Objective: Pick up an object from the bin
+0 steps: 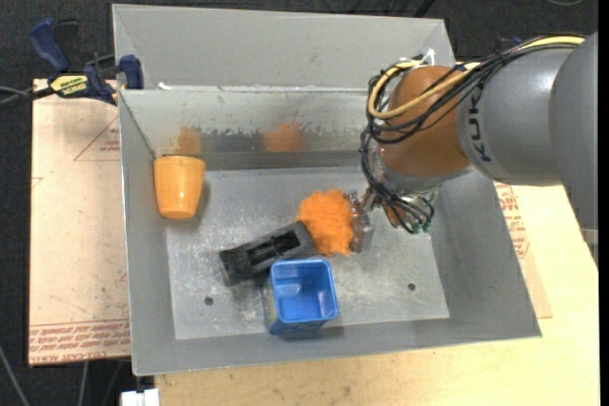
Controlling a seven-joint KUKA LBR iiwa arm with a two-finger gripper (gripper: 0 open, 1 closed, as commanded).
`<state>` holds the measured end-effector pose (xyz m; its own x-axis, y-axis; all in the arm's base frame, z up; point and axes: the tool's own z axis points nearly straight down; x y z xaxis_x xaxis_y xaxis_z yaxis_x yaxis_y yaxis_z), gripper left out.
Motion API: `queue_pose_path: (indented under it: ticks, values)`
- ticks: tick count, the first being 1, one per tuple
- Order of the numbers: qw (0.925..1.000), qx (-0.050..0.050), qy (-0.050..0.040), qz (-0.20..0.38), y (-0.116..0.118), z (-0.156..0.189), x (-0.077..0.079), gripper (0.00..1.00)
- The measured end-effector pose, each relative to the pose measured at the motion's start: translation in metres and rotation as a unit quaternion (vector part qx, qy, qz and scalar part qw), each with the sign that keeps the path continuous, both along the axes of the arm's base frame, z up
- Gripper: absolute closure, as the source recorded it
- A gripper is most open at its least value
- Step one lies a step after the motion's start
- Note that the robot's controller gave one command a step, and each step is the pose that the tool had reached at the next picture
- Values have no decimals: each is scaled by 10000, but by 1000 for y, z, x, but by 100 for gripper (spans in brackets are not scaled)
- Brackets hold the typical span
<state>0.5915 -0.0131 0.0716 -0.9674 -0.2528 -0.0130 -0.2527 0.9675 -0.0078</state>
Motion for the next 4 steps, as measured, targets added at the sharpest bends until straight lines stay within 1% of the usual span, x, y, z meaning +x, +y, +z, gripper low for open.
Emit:
queue_pose_path:
  ticks: [1, 2, 3, 4]
  values:
    - [9997, 9, 39, -221, -1, 45, 1, 100]
    - [9999, 9, 19, -134, -2, 99, 3, 100]
    - [9977, 2, 22, 674, -48, 221, 32, 100]
    - [9977, 4, 21, 673, -48, 221, 32, 100]
